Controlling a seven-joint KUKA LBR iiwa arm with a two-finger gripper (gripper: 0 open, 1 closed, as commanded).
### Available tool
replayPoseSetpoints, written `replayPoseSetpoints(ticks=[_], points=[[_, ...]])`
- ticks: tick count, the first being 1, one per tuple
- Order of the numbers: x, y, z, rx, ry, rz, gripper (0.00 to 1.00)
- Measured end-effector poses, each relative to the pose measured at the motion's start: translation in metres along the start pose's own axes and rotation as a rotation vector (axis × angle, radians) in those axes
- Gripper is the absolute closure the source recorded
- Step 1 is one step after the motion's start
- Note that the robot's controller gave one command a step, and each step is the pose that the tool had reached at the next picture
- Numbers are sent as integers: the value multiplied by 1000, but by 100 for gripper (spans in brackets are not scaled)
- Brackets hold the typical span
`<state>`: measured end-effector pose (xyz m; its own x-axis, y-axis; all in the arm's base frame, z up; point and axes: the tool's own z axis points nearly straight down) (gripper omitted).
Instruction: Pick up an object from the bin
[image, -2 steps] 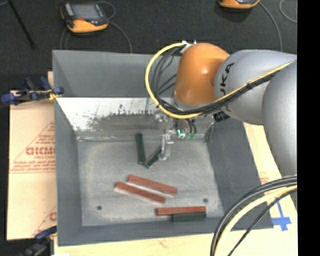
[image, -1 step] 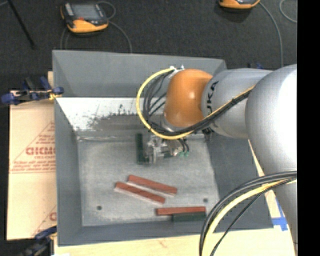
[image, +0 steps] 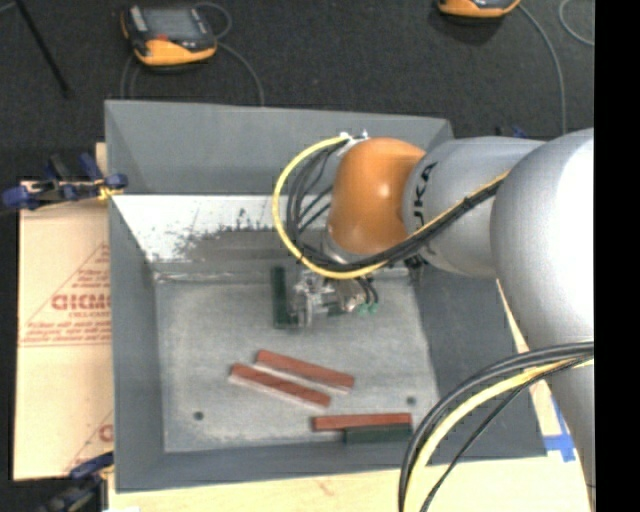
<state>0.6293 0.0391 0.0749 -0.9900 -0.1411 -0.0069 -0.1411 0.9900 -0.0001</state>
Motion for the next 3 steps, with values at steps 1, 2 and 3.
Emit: replayPoseSetpoints(ticks=[1, 2, 3], points=[[8, 0, -40, 0, 12, -13, 100], [4, 1, -63, 2, 6, -25, 100], [0, -18, -31, 1, -7, -71, 100]])
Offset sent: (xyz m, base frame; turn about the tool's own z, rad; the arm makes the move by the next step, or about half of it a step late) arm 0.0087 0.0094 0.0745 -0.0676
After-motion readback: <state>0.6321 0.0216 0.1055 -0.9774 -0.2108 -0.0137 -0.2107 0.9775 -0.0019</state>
